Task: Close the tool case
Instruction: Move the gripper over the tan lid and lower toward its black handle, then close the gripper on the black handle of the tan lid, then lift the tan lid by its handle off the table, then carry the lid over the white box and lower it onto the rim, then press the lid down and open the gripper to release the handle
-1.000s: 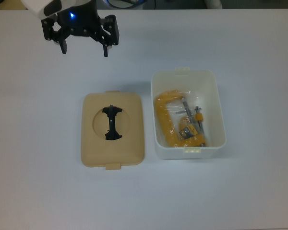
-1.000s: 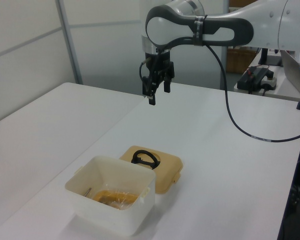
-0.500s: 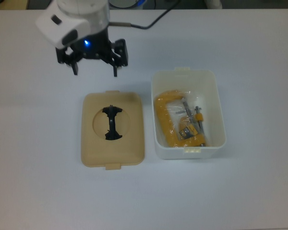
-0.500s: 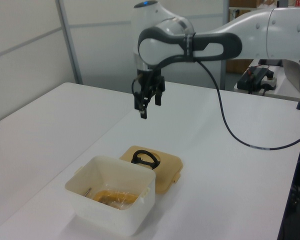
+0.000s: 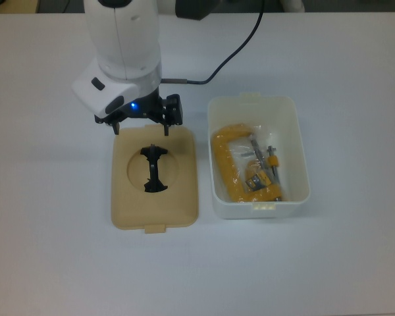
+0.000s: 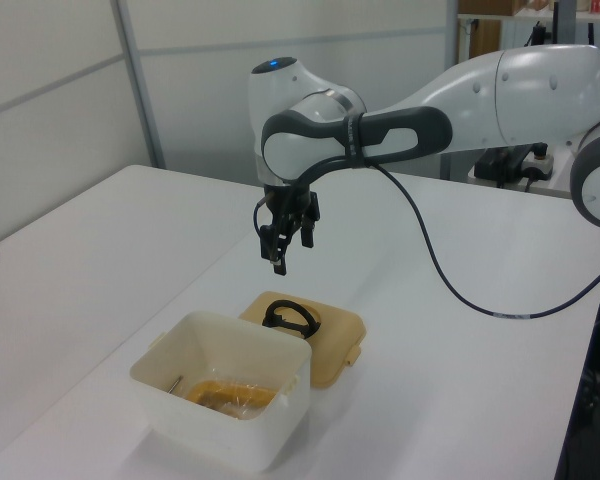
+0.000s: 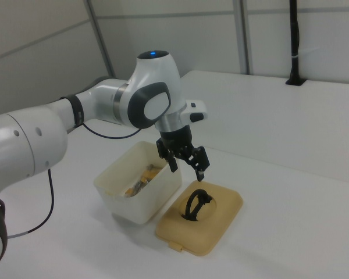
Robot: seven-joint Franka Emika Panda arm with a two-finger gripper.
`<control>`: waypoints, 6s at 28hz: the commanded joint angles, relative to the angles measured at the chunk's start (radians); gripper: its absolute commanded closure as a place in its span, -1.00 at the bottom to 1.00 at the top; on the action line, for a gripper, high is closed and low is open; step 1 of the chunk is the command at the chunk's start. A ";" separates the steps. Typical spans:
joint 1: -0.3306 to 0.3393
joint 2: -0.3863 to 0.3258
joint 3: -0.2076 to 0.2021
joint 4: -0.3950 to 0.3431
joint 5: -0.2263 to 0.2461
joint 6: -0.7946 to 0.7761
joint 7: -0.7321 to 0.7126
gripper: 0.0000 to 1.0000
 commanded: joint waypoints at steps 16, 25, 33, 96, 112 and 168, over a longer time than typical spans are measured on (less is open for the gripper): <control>0.039 0.110 -0.003 -0.065 -0.079 0.137 0.075 -1.00; 0.039 0.131 -0.003 -0.065 -0.079 0.138 0.077 -0.97; 0.039 0.136 -0.003 -0.061 -0.079 0.138 0.101 -0.12; 0.070 -0.060 -0.001 0.064 0.007 -0.072 0.126 0.91; 0.217 -0.051 -0.001 0.064 0.005 -0.067 0.230 0.90; 0.338 -0.025 -0.003 0.064 -0.005 -0.066 0.334 -1.00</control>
